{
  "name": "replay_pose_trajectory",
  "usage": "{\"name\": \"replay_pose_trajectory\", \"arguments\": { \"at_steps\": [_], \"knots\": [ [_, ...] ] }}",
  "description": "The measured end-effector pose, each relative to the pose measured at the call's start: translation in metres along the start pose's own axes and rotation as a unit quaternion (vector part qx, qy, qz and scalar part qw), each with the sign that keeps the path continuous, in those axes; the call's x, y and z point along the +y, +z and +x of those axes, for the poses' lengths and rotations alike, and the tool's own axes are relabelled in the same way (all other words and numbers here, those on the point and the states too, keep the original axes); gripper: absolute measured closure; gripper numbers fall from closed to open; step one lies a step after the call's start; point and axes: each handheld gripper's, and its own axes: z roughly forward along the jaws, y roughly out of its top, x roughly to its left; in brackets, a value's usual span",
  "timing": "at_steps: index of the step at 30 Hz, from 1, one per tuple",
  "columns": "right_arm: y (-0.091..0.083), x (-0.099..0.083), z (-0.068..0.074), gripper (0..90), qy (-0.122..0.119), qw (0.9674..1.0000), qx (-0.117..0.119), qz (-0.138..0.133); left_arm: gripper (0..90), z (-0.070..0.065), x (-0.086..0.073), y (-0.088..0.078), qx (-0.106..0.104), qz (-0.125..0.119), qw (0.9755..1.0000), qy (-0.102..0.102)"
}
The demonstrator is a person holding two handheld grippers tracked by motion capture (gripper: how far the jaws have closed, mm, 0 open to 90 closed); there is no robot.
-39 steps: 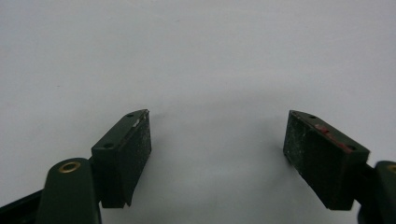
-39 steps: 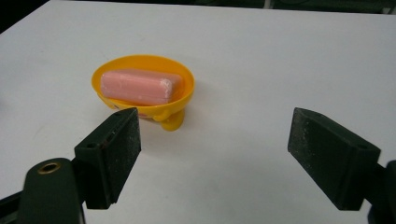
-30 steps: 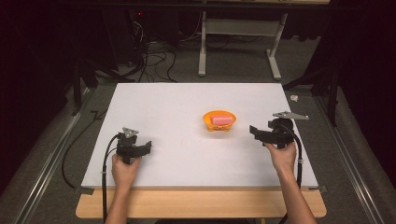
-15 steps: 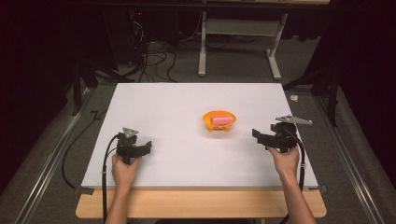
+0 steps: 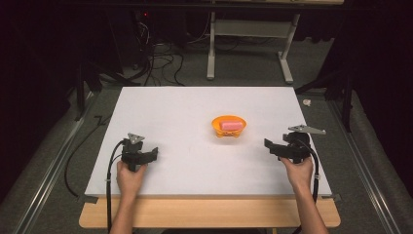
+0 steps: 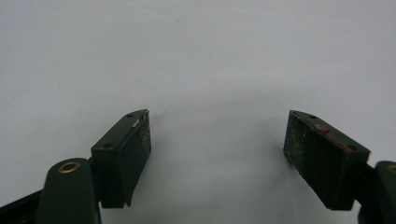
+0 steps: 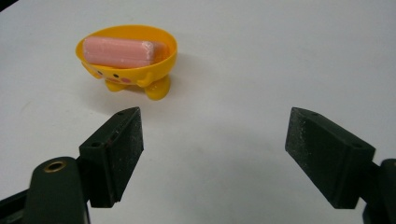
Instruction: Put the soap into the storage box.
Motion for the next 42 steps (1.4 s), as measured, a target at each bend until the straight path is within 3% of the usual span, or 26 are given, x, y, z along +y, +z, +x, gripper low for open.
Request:
{"name": "replay_pose_trajectory", "arguments": {
  "at_steps": [42],
  "knots": [
    [0.028, -0.028, -0.006, 21.2, 0.01, 0.9994, -0.017, 0.028, 23.4, 0.0, 0.0, 0.0, 0.001, 0.0, 1.0, 0.0]
  ]
}}
